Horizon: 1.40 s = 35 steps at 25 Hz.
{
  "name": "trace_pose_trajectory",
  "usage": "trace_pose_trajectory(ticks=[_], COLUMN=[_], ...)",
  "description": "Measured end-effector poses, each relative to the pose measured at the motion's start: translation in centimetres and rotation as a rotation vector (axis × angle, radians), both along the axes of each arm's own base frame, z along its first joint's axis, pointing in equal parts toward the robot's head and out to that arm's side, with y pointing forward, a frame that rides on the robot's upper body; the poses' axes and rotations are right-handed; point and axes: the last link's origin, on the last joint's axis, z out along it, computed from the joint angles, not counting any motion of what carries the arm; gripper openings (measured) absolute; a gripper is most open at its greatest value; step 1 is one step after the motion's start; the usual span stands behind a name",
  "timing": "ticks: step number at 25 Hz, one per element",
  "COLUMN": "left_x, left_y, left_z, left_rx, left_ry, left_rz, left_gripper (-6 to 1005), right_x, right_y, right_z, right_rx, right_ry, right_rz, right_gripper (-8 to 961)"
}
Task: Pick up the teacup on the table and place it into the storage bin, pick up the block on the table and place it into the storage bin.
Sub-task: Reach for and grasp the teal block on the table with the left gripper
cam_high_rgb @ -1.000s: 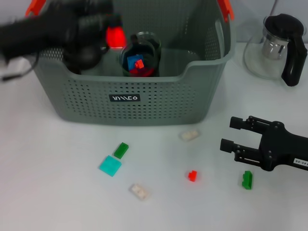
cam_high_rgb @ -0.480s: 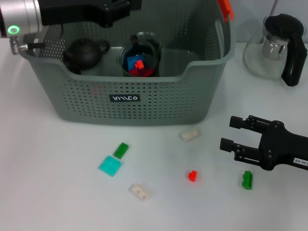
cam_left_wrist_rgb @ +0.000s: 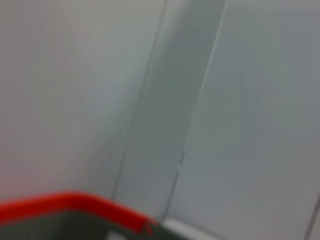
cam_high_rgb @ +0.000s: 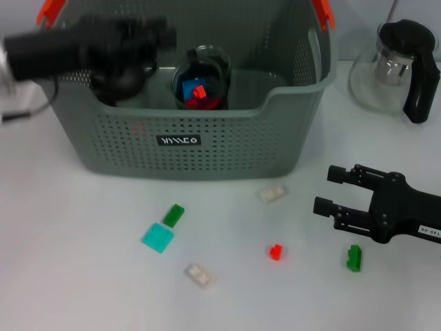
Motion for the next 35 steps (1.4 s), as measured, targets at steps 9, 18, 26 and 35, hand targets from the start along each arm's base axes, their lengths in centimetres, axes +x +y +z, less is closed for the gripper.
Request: trace_pose_trajectory(ticks=[9,18,26,35], left_x=[-5.5,-10.0,-12.0,-12.7], left_y=[-8.5,-10.9,-11.1,-9.5], left_z=[-4.3,-7.4,-10.4,-12.7], left_rx=[0.118,0.022,0.018,0.040], left_ry=[0.052,0.178,0.337,0.406], left_rz=[-0.215,-0.098,-0.131,-0.076], left_gripper=[444,810,906,902], right_x=[0.0,0.1,0.3,0.3], right_y=[0.0,-0.1,-0.3,-0.3], right_z=[-0.2,-0.4,-0.4,-0.4], right_rx=[-0.002,-0.008,-0.009,-0.009], right_ry=[0.001,0.001,-0.001,-0.001], right_rz=[-0.004,-0.013,-0.021,-0.020], right_gripper=[761,760,760,760])
